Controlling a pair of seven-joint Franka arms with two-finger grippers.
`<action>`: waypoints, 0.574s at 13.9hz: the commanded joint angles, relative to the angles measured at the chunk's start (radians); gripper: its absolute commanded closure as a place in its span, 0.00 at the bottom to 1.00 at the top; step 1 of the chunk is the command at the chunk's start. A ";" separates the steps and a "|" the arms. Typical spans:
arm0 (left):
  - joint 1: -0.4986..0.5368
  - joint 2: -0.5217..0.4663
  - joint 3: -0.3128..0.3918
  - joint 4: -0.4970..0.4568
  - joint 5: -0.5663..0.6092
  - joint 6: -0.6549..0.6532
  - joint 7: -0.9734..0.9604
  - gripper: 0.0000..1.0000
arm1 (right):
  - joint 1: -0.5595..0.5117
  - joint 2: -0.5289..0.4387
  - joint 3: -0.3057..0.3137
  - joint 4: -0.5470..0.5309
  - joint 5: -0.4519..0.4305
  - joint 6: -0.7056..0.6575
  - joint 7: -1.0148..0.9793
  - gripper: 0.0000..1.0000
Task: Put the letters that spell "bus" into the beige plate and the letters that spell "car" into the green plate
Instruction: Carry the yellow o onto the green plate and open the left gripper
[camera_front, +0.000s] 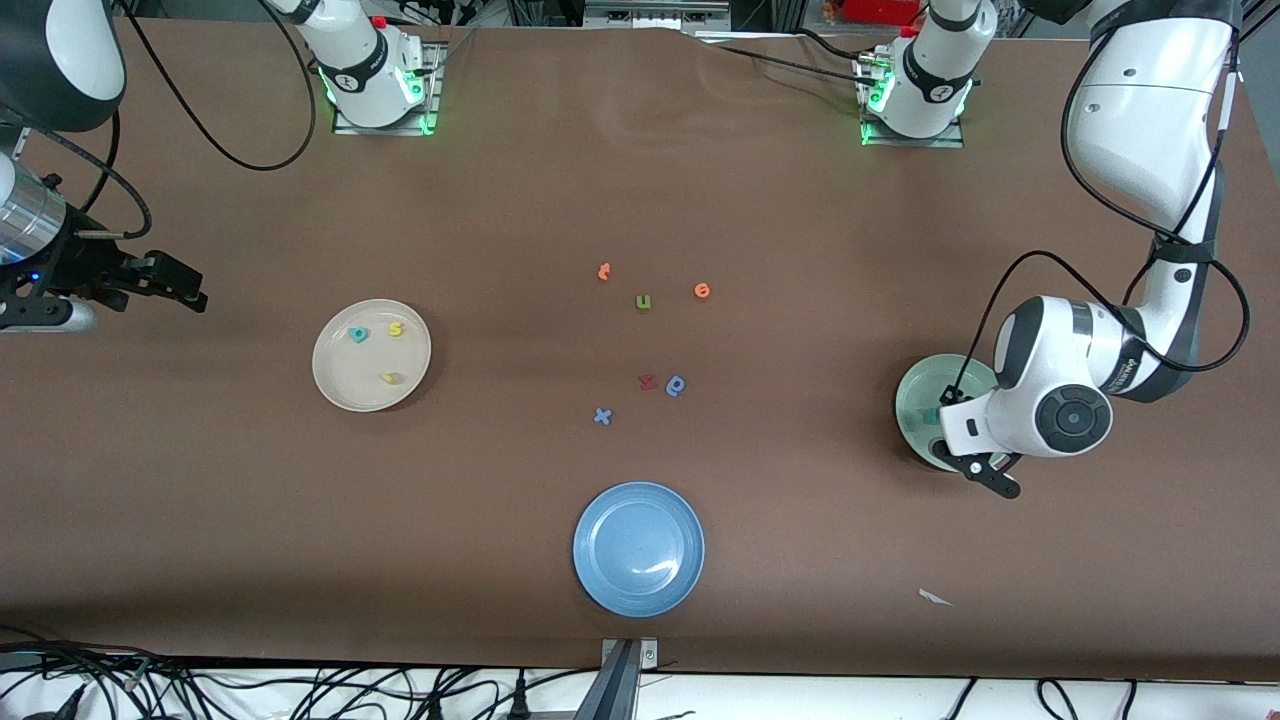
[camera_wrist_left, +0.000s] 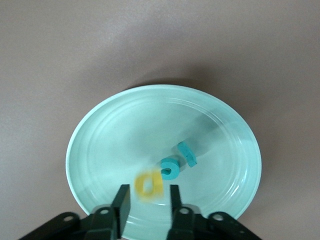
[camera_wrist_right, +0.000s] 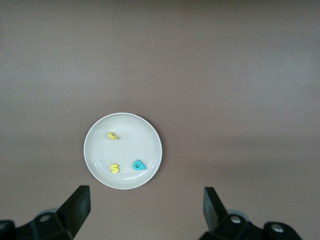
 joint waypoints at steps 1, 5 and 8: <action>0.001 -0.017 -0.011 -0.004 0.013 -0.016 0.014 0.00 | 0.003 -0.007 -0.008 0.008 -0.013 -0.003 0.000 0.00; 0.004 -0.050 -0.013 -0.002 -0.012 -0.046 -0.166 0.00 | 0.003 -0.039 -0.020 0.006 -0.003 -0.003 -0.001 0.00; 0.004 -0.095 -0.013 -0.005 -0.041 -0.087 -0.228 0.00 | 0.003 -0.049 -0.017 0.011 -0.005 -0.003 -0.006 0.00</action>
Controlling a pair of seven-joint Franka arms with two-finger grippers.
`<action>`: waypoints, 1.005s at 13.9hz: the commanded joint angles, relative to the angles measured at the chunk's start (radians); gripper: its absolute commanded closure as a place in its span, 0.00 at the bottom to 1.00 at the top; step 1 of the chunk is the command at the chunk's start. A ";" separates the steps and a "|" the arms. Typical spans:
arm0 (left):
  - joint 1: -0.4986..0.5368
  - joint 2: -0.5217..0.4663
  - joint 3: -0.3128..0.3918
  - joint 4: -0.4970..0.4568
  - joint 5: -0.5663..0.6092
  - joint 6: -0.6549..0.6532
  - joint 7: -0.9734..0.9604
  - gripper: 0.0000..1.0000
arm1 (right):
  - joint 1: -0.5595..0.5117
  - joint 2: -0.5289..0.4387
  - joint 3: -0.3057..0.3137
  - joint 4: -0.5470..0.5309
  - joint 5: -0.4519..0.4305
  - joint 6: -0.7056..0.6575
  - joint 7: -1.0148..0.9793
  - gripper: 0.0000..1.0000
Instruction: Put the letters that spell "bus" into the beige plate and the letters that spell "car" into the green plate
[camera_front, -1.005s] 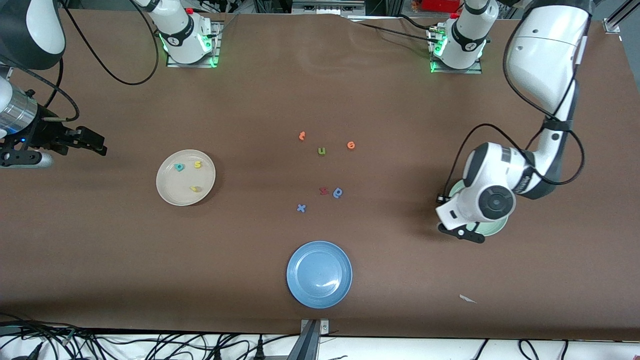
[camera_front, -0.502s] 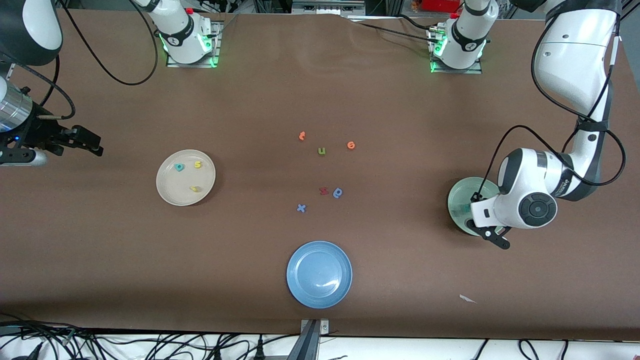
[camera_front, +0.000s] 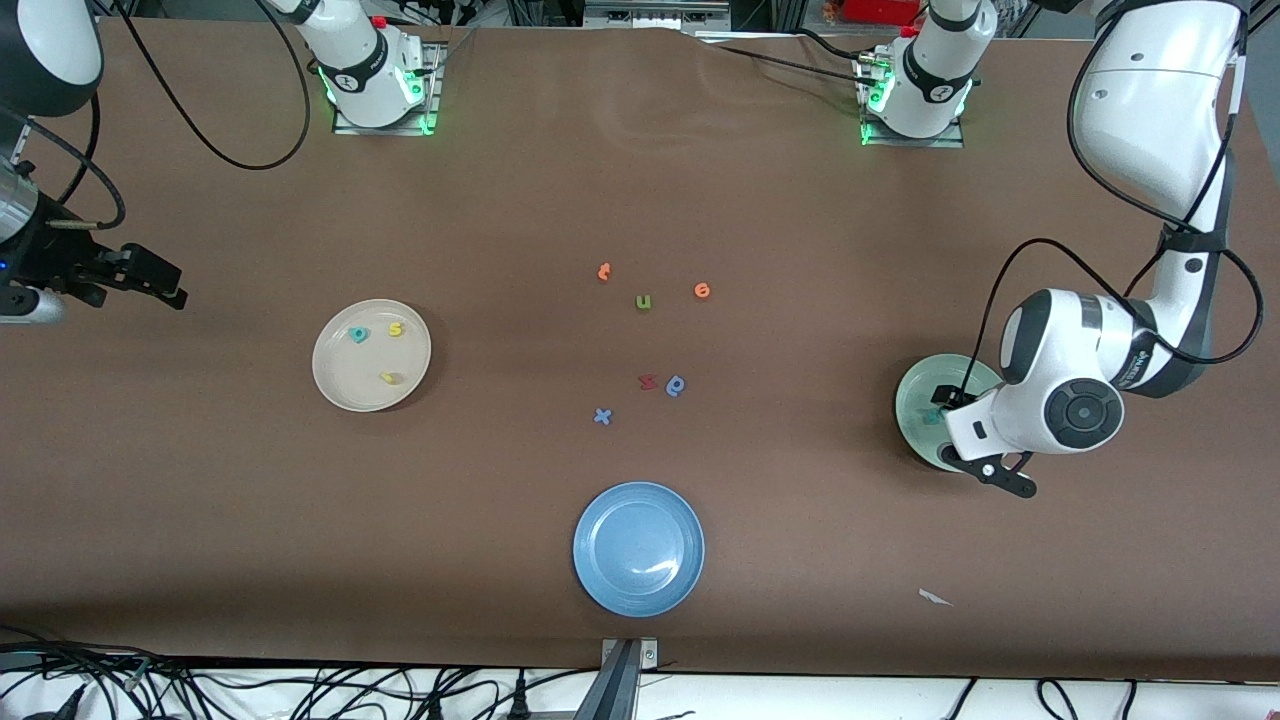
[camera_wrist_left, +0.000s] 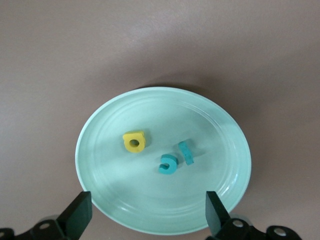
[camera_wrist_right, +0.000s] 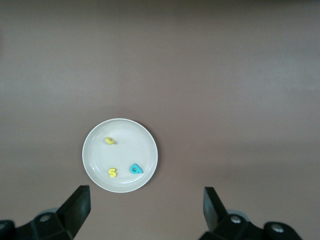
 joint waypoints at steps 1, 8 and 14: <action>0.006 -0.070 -0.007 -0.010 -0.031 -0.069 -0.070 0.00 | 0.004 -0.023 -0.002 0.012 -0.005 -0.012 -0.007 0.00; 0.057 -0.193 -0.002 -0.010 -0.031 -0.160 -0.110 0.00 | 0.004 -0.014 0.000 0.062 0.000 -0.084 -0.001 0.00; 0.085 -0.386 -0.002 -0.030 -0.118 -0.236 -0.119 0.00 | 0.007 -0.012 0.001 0.091 -0.001 -0.143 0.001 0.00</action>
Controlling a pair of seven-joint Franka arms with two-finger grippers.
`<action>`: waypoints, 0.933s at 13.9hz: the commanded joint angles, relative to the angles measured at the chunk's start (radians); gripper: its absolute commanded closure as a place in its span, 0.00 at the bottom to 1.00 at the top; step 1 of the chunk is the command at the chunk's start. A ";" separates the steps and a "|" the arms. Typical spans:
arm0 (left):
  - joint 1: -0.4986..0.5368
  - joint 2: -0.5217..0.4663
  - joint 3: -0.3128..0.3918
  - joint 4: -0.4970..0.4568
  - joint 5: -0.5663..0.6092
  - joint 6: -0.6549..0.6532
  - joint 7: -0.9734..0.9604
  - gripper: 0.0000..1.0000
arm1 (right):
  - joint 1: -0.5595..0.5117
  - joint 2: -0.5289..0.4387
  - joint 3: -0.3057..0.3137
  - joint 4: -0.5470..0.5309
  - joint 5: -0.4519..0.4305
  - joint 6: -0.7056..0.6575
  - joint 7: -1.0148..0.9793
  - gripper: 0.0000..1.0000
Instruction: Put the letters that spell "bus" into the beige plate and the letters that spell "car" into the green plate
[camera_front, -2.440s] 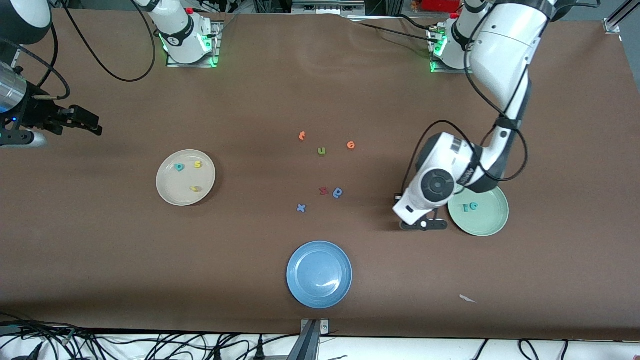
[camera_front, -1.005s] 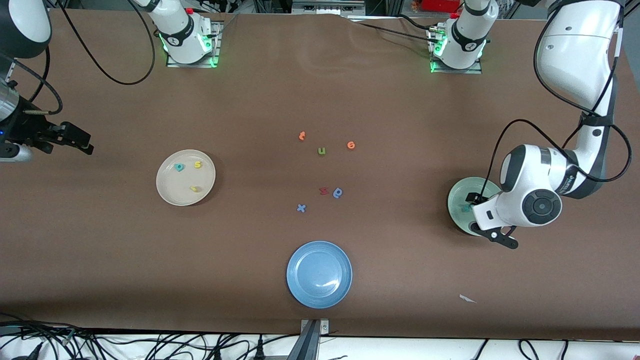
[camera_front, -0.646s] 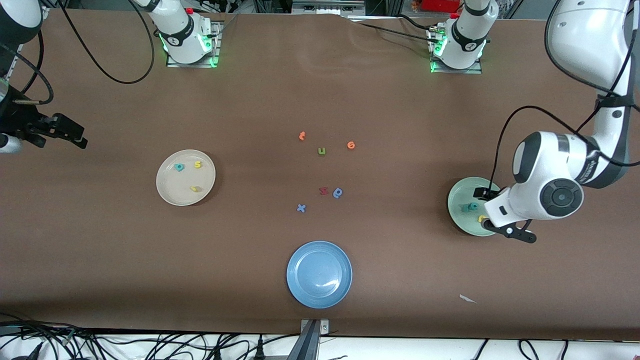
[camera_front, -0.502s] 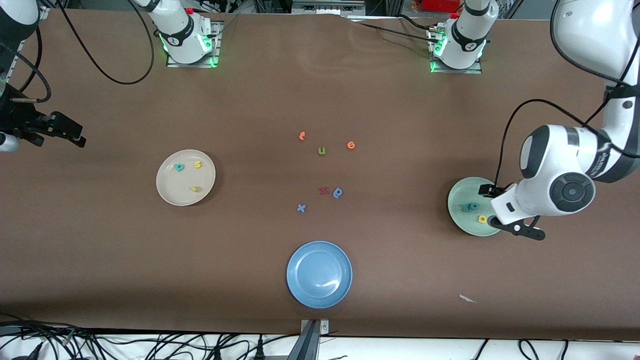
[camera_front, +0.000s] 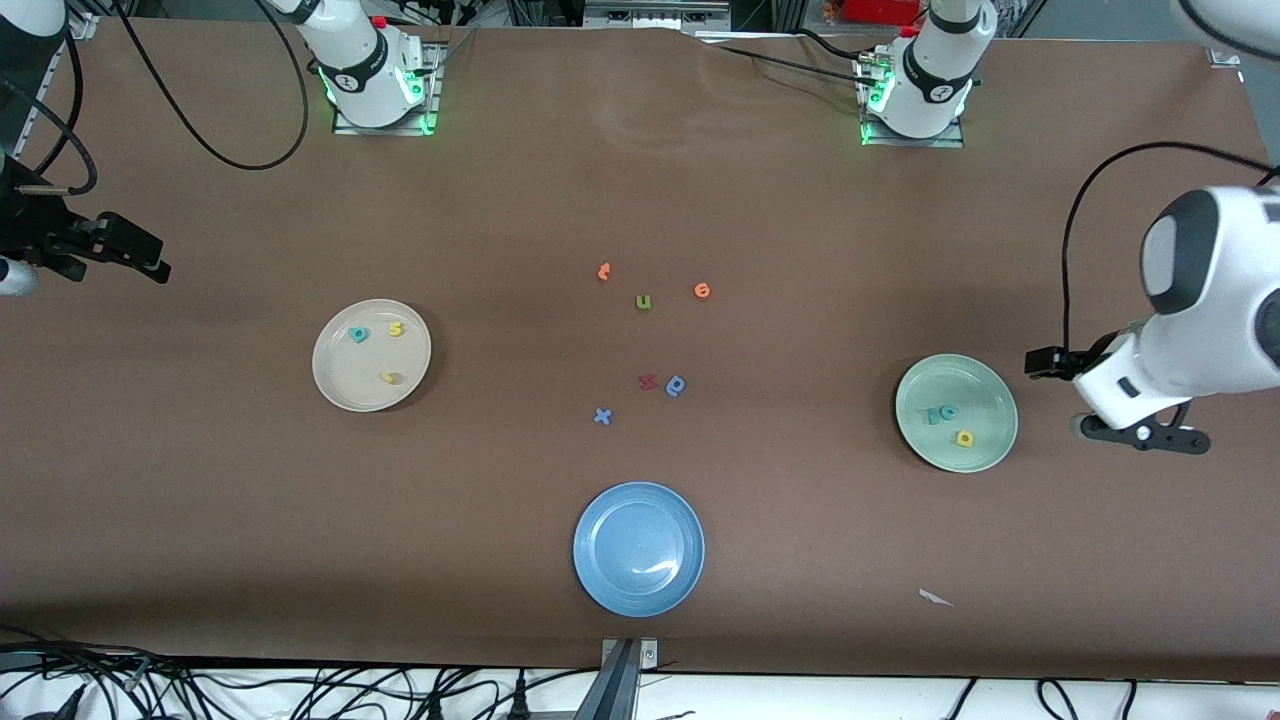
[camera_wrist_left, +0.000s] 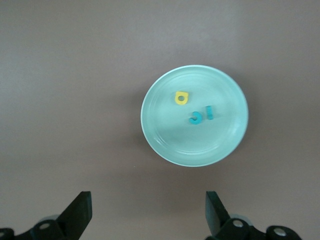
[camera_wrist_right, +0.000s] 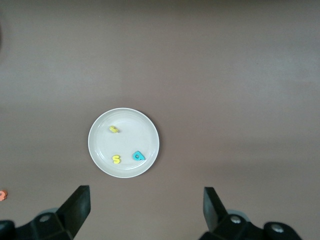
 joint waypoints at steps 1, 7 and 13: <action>-0.003 -0.129 -0.001 -0.034 -0.039 -0.061 -0.022 0.00 | 0.007 0.006 0.001 0.025 -0.002 -0.026 0.001 0.00; -0.023 -0.253 0.028 -0.085 -0.100 -0.069 -0.084 0.00 | 0.006 0.001 -0.004 0.027 -0.003 -0.049 0.000 0.00; -0.072 -0.320 0.063 -0.128 -0.105 -0.060 -0.085 0.00 | 0.003 0.004 -0.007 0.027 -0.006 -0.037 0.009 0.00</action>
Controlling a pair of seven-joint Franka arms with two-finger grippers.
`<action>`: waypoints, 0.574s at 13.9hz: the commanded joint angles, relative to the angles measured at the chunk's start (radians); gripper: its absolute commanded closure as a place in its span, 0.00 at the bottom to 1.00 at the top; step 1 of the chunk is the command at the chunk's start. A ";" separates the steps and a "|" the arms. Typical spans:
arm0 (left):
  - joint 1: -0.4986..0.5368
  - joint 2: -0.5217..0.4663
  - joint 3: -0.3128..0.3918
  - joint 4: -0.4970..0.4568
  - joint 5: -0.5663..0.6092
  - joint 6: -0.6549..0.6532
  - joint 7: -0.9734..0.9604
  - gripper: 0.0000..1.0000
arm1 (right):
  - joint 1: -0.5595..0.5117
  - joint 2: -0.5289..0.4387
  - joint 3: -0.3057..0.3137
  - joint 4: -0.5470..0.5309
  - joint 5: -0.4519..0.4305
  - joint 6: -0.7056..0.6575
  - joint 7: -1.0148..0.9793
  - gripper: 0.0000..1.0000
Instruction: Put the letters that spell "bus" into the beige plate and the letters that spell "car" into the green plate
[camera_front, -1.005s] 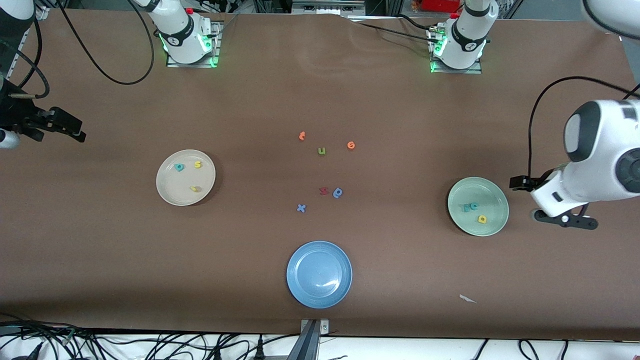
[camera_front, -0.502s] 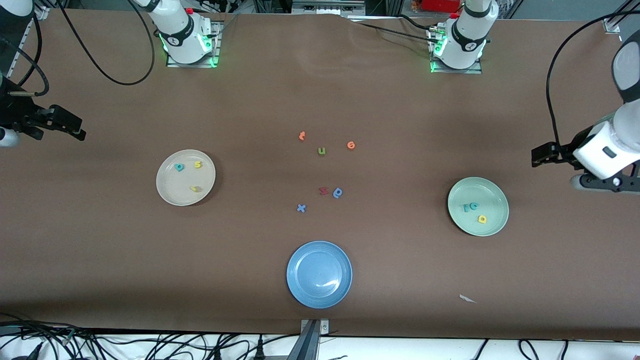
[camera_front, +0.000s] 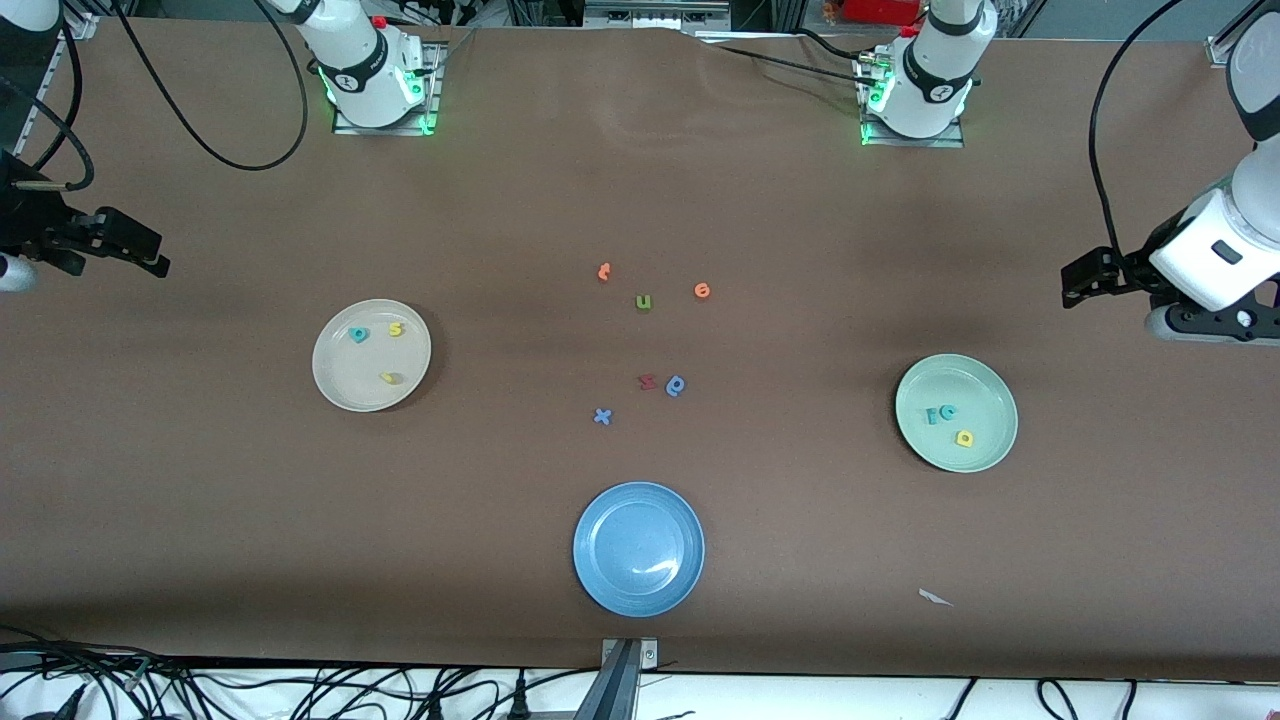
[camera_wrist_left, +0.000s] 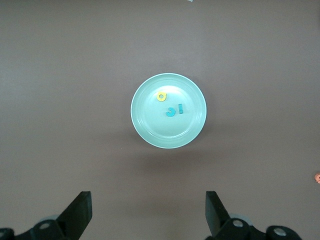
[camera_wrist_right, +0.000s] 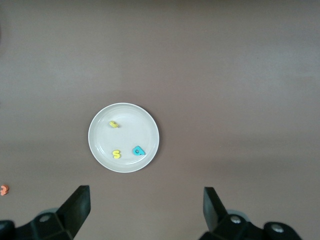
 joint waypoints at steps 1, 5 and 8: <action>-0.040 -0.058 0.066 -0.056 -0.048 0.013 -0.001 0.00 | 0.000 0.004 -0.001 0.020 -0.006 -0.015 0.009 0.00; -0.025 -0.038 0.071 -0.041 -0.068 0.006 0.006 0.00 | 0.000 0.004 -0.001 0.020 -0.008 -0.017 0.009 0.00; -0.023 -0.038 0.071 -0.041 -0.068 0.004 0.015 0.00 | -0.002 0.004 -0.001 0.022 -0.005 -0.020 0.007 0.00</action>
